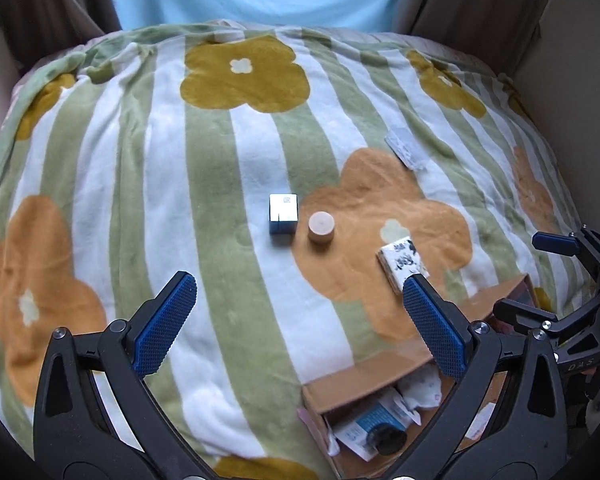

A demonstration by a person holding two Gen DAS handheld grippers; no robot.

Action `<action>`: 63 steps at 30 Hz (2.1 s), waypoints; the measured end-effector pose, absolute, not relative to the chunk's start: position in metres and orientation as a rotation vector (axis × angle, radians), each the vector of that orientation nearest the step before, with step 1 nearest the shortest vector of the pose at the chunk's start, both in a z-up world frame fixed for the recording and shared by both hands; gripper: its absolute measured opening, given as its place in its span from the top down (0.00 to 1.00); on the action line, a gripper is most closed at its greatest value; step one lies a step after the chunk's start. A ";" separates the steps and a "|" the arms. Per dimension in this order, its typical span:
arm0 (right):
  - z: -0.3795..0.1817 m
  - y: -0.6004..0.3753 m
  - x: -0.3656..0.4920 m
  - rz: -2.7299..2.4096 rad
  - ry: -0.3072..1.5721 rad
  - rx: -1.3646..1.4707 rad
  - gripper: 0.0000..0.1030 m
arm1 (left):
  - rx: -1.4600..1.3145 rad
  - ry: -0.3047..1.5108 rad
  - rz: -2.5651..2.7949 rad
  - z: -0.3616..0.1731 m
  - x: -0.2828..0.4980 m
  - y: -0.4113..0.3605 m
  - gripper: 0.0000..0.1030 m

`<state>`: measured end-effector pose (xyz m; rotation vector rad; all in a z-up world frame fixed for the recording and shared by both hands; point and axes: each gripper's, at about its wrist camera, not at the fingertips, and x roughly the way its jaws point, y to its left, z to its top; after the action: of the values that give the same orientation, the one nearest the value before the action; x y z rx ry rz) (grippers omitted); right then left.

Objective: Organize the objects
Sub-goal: 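Move both tools back toward the tissue pack and blue cube box, then grasp the white tissue pack with the right tool while the left tool grasps the blue cube box, then lift the tissue pack and blue cube box toward the cardboard box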

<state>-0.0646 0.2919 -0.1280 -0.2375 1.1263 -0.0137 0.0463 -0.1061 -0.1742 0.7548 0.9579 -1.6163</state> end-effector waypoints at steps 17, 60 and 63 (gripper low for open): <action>-0.193 0.277 0.022 -0.128 1.253 -0.091 0.00 | 0.871 1.064 -1.626 -0.276 0.045 -0.228 0.00; -0.247 0.267 0.029 -0.348 1.421 0.098 0.58 | 0.990 1.070 -1.674 -0.337 0.020 -0.256 0.67; -0.243 0.264 0.026 -0.359 1.409 0.100 0.58 | 0.981 1.069 -1.671 -0.333 0.023 -0.255 0.67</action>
<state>0.0265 0.2637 -0.2434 0.0996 1.4094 -0.3590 0.0230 -0.2553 -0.3331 0.9805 1.0689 -1.6711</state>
